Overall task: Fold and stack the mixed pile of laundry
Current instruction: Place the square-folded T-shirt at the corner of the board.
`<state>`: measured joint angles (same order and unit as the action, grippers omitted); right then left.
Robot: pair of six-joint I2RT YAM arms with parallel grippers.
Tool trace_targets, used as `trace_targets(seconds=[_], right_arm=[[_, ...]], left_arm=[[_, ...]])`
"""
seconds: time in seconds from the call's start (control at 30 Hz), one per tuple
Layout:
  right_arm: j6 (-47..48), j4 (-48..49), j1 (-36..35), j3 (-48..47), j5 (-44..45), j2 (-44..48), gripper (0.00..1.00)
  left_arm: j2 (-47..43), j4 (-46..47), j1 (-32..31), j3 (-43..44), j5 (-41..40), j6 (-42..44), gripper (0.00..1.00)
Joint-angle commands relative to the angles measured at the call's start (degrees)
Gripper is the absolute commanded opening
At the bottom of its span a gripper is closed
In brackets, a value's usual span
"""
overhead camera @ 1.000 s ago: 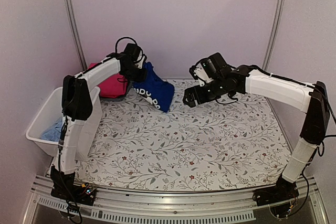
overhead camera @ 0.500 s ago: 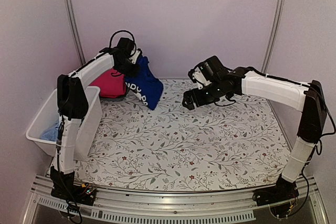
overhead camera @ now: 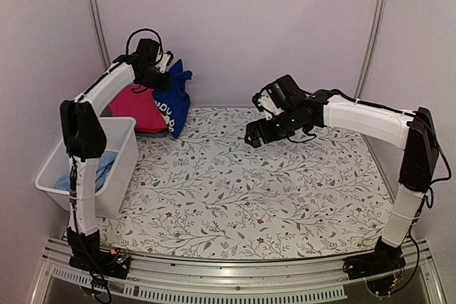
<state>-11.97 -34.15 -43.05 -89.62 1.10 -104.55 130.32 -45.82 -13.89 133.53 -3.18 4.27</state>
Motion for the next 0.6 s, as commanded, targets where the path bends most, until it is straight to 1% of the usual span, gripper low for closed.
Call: trace_targets(seconds=[0.0, 0.1, 0.27, 0.43, 0.57], right_arm=[[0.21, 0.31, 0.0, -1.61, -0.4, -1.75, 0.99], [0.1, 0.31, -0.05, -1.52, -0.4, -1.87, 0.99], [-0.24, 0.36, -0.02, -1.52, -0.51, -2.06, 0.99], [-0.42, 0.34, -0.02, -1.62, -0.49, -2.48, 0.99], [-0.51, 0.25, -0.02, -1.61, -0.5, -2.63, 0.99]], left_arm=[[-6.6, 1.46, 2.23, 0.0, 4.55, -0.83, 0.0], [-8.76, 2.34, 3.33, -0.94, 8.77, -1.57, 0.0], [-10.17, 2.49, 5.42, -1.7, 11.78, -3.23, 0.0], [-8.42, 2.35, 8.27, -1.74, 13.41, -3.33, 0.0], [-5.2, 1.53, 10.68, -2.19, 16.11, -2.84, 0.0]])
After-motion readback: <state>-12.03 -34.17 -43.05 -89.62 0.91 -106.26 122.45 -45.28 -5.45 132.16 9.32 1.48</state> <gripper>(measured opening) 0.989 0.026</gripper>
